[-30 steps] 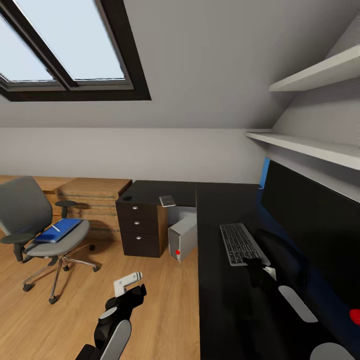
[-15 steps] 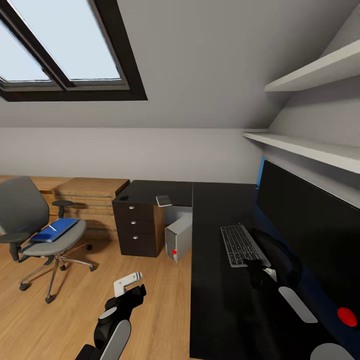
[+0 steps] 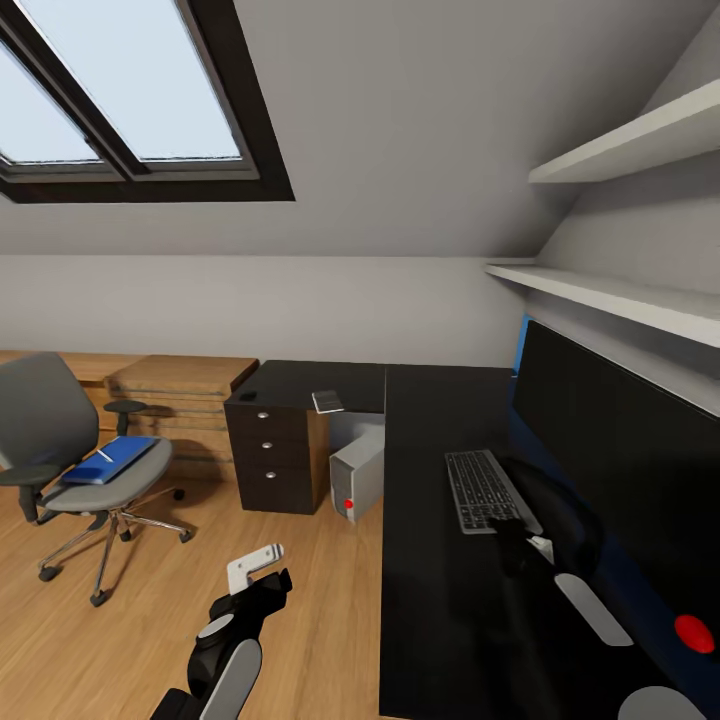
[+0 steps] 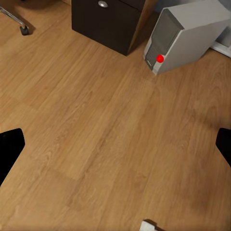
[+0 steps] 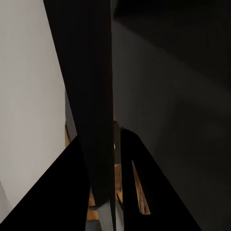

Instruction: In the bedroom, organize the workspace by keeping the computer under the desk, ensuring the monitor is on the desk, placing the keyboard on the desk next to the monitor, placing the mouse on the desk next to the keyboard, moving the folder from the swivel chair onto the desk next to the mouse, stacking the notebook on top of the folder with the pen on top of the notebook, and positioning the swivel chair next to the desk.

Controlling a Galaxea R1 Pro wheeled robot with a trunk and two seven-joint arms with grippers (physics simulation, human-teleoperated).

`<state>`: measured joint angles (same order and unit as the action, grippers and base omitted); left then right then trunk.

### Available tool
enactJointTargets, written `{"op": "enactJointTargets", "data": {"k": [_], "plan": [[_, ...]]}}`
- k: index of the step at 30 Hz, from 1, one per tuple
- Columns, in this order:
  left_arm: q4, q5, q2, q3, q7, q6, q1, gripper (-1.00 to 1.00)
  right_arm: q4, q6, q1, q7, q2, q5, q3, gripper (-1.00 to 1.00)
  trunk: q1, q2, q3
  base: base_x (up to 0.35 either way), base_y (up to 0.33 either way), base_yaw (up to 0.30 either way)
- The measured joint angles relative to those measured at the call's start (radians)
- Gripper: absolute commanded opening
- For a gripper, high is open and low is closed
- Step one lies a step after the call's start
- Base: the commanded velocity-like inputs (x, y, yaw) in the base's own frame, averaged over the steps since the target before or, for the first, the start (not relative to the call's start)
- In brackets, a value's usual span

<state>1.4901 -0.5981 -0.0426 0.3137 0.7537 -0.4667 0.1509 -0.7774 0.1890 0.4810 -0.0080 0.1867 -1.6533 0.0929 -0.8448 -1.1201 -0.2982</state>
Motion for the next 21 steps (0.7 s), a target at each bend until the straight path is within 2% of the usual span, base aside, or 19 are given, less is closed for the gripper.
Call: {"op": "enactJointTargets", "data": {"k": [8,15,21], "plan": [[0.003,0.0,0.0,-0.006,0.002,-0.001,0.0,1.0,-0.001,-0.049,0.0,0.0,-0.002,0.001,0.002,-1.0,0.0,0.0,0.0,0.0,0.0,0.0],[0.004,-0.01,-0.002,-0.035,0.002,-0.002,0.0,1.0,-0.001,-0.053,0.0,0.0,-0.002,0.0,0.005,-1.0,0.0,0.0,0.0,0.0,0.0,0.0],[0.004,-0.016,-0.002,-0.038,0.002,-0.002,0.0,1.0,-0.003,-0.054,0.0,0.001,-0.002,-0.002,0.005,-1.0,-0.023,-0.042,-0.019,0.0,0.0,0.0]]}}
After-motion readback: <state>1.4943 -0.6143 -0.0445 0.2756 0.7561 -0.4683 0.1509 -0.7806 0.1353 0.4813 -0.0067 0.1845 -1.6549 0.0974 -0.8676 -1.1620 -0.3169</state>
